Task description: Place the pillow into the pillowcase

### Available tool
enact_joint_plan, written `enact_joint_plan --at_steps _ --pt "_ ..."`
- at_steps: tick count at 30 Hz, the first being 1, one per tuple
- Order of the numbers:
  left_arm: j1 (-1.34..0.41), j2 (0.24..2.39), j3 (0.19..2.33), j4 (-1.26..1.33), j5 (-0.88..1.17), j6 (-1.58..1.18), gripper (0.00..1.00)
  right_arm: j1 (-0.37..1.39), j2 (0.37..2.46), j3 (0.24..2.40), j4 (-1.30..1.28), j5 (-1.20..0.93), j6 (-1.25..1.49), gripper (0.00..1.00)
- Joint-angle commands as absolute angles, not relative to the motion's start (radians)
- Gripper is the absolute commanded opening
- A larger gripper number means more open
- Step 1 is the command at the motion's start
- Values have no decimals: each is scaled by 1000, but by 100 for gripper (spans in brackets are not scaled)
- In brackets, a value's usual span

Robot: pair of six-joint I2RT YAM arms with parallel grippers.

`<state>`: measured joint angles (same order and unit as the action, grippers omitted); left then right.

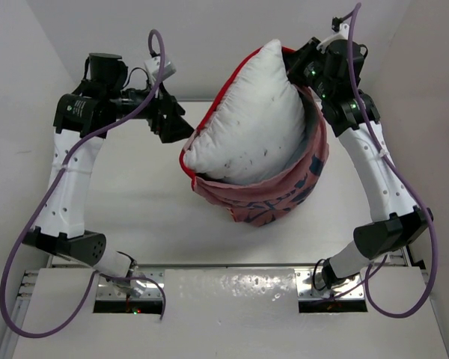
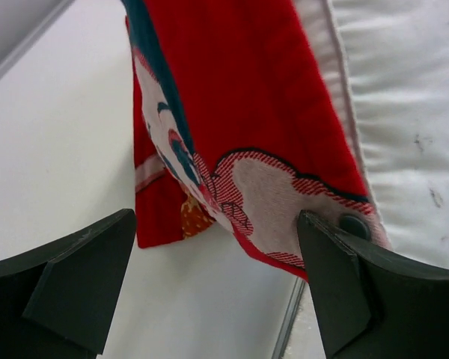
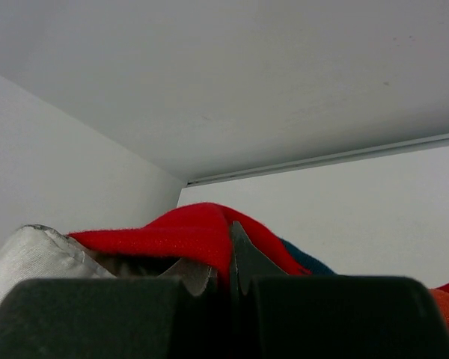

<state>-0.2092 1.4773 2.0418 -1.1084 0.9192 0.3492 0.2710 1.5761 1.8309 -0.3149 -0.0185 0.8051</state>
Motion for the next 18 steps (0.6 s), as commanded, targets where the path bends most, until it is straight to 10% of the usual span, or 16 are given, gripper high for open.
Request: enact_joint_plan --at_steps 1,18 --pt "-215 1454 2046 -1072 963 304 87 270 1552 1822 -321 11 781 0" --pt "-215 1459 2159 -1075 965 310 90 262 1591 1810 -377 86 747 0"
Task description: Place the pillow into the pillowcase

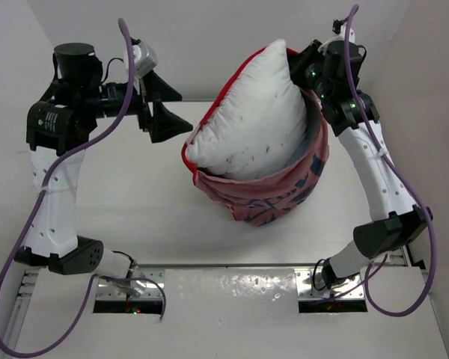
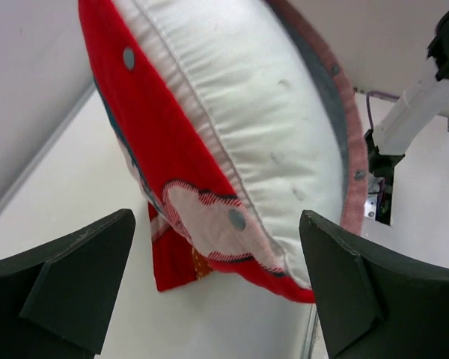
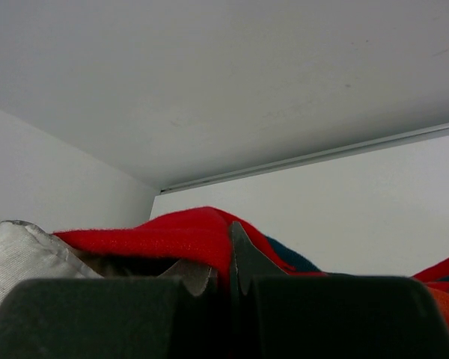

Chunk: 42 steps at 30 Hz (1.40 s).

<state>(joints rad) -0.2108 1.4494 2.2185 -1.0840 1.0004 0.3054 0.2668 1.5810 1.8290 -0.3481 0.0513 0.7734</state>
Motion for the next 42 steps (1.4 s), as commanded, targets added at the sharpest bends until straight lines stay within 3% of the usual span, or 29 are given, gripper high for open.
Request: enact_joint_plan --at_steps 1,7,13,21,25,30,39,42 --pt "-216 1459 2139 -1065 953 302 90 265 1591 1809 -373 87 746 0" --pt "-222 1460 1978 -954 793 244 83 278 1585 1810 -357 81 739 0" --pt "-229 1465 1953 -951 877 238 78 278 1575 1799 -367 90 723 0" --pt "-221 1483 2229 -985 885 246 89 265 1611 1827 -409 132 710 0" --pt "-225 1477 2221 -979 956 215 90 253 1651 1853 -437 143 707 0" --pt "-227 1473 2143 -986 836 218 89 258 1648 1832 -396 138 719 0" --pt "-232 1473 1996 -943 764 204 83 265 1646 1825 -387 138 719 0" --pt "-232 1474 1973 -937 709 218 76 267 1638 1816 -382 137 718 0"
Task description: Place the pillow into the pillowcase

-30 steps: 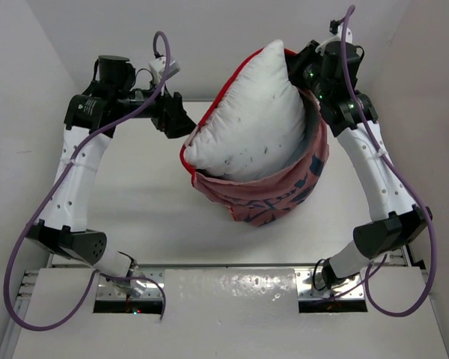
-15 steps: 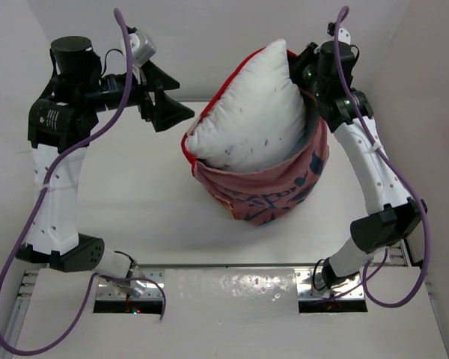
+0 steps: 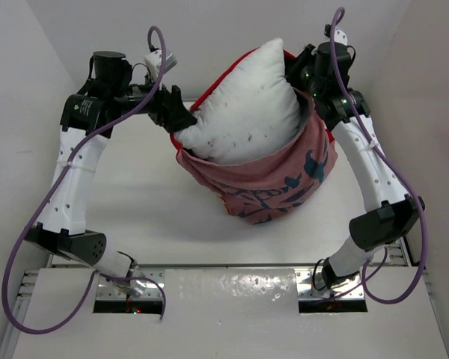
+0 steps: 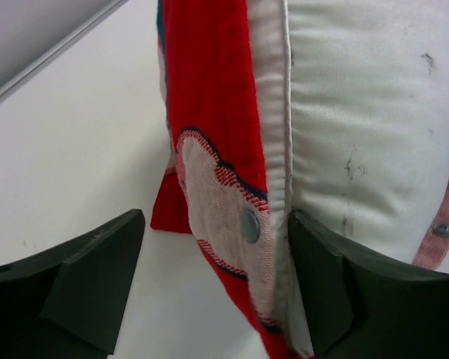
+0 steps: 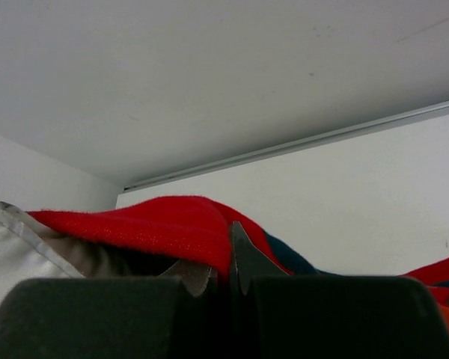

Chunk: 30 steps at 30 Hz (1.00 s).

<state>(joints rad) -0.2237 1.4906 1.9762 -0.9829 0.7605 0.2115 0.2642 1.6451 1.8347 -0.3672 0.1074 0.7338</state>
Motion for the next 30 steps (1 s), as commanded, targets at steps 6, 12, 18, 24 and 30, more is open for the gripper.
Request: enact_joint_plan --at_steps 6,12,18,24,30 --pt "-230 1477 1973 -943 693 229 14 265 1612 1781 -359 130 709 0" --pt "-219 1480 2140 -968 502 267 0 233 1585 1789 -376 117 690 0" --pt "-210 1502 2380 -922 124 287 0 192 1531 1885 -361 63 699 0" --pt "-210 1578 2773 -753 -123 301 0 192 1494 2141 -281 -32 787 0" --pt "-207 1577 2919 -742 -98 339 0 195 1284 1929 99 -135 923 0"
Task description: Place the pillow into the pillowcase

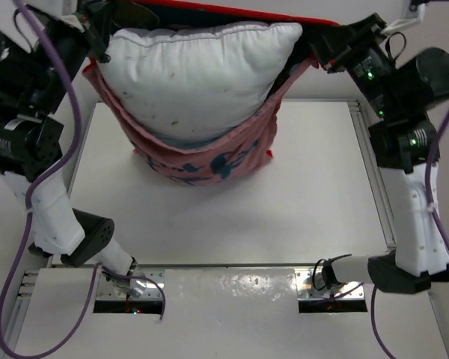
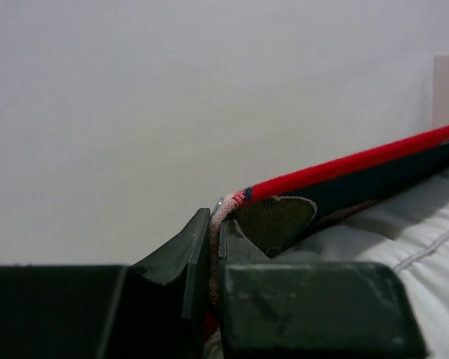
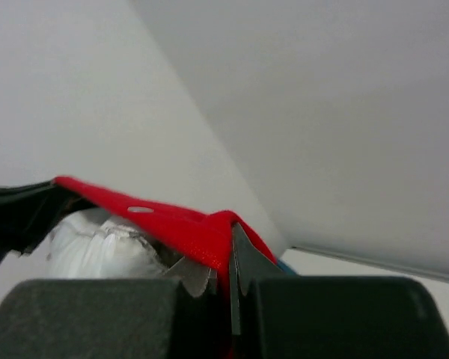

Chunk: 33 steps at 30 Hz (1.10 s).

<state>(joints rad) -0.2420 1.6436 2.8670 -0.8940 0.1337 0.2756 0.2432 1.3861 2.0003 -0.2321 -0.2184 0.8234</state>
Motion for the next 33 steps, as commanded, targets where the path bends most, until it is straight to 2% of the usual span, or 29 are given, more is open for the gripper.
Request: enact_joint_plan --at_steps 1,4,7,8,10,11,13,14,17,18,21,24,27,33 --pt "-206 1571 2872 -742 -101 344 0 212 1269 1910 104 -138 926 0" --pt "-206 1566 2817 -749 -83 354 0 225 1276 1911 -30 -79 859 0" --pt "-204 1566 2679 -717 -71 373 0 195 1409 2055 -277 -55 763 0" --pt "-204 1563 2561 -671 -110 379 0 177 1525 2124 -437 -75 744 0" --pt "-180 1569 2446 -612 -147 379 0 83 1645 2340 -578 -171 777 0" --pt "-169 1581 2401 -582 -141 374 0 48 1728 2389 -621 -301 852 0" --pt "-137 1620 2451 -577 -129 332 0 -47 1735 2393 -576 -409 981 0" --pt "-133 1624 2544 -565 -117 324 0 -66 1711 2357 -454 -467 1011 0" --pt "-127 1597 2659 -502 -112 319 0 -121 1507 2186 -214 -442 1092 0" --pt "-123 1601 2795 -497 -113 325 0 -138 1435 2209 -197 -434 1103 0" --pt "-126 1603 2931 -454 -153 386 0 -186 1318 2258 -128 -428 1124 0" --pt "-126 1582 2931 -451 -216 471 0 -196 1208 2093 39 -407 1161 0" --pt "-124 1571 2863 -508 -206 477 0 -199 1183 1997 19 -361 1137 0" --pt "-115 1571 2451 -610 -37 376 0 -140 1560 2152 -291 -570 1128 0"
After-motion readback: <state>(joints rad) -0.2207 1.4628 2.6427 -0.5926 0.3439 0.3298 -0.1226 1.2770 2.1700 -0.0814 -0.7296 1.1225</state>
